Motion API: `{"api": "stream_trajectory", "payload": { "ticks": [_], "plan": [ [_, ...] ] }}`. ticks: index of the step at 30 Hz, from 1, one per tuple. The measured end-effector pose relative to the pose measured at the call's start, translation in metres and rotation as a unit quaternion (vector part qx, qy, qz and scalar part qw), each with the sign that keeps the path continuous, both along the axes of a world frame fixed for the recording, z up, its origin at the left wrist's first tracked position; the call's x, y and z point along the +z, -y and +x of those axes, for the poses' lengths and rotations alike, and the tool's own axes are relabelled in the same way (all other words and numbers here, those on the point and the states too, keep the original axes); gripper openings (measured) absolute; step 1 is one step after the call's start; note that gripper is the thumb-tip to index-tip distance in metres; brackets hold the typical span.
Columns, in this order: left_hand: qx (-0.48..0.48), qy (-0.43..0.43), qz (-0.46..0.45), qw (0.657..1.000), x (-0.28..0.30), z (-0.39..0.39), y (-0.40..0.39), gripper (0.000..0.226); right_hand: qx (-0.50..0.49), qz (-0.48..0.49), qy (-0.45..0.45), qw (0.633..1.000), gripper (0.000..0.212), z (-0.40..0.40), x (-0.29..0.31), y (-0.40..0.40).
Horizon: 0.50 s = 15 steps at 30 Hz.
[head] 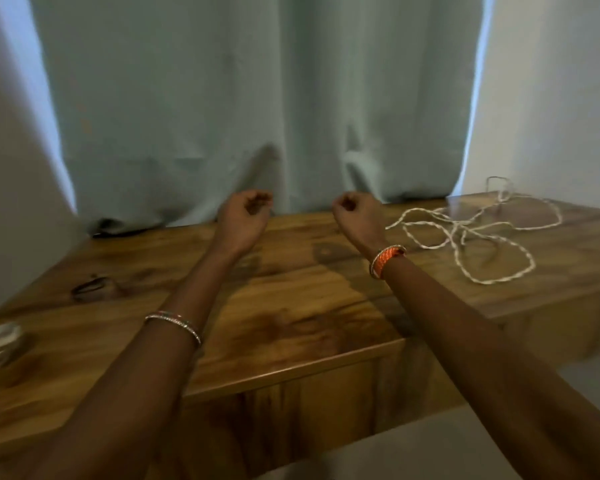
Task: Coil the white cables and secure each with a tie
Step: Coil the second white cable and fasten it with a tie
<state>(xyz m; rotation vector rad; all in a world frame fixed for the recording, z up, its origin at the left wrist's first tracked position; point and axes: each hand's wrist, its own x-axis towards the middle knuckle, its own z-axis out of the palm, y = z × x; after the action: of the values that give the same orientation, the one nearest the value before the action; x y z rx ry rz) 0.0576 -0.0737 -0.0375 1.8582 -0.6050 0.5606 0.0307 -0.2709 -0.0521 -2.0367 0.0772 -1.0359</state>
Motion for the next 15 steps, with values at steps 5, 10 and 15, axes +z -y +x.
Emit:
{"api": "stream_trajectory", "payload": {
  "ticks": [5, 10, 15],
  "plan": [
    [-0.063, 0.023, 0.173, 0.983, -0.018, 0.026, 0.083, 0.04, -0.213, -0.242, -0.164, 0.932, 0.042, -0.002, -0.032, 0.08],
    [-0.066, 0.089, 0.309, 0.945, -0.038, 0.037, 0.15, 0.044, -0.224, -0.295, -0.256, 0.893, 0.041, 0.015, -0.044, 0.105],
    [-0.067, 0.116, 0.417, 0.899, -0.05, 0.052, 0.184, 0.04, -0.128, -0.262, -0.261, 0.92, 0.024, 0.018, -0.046, 0.117]
  ]
}}
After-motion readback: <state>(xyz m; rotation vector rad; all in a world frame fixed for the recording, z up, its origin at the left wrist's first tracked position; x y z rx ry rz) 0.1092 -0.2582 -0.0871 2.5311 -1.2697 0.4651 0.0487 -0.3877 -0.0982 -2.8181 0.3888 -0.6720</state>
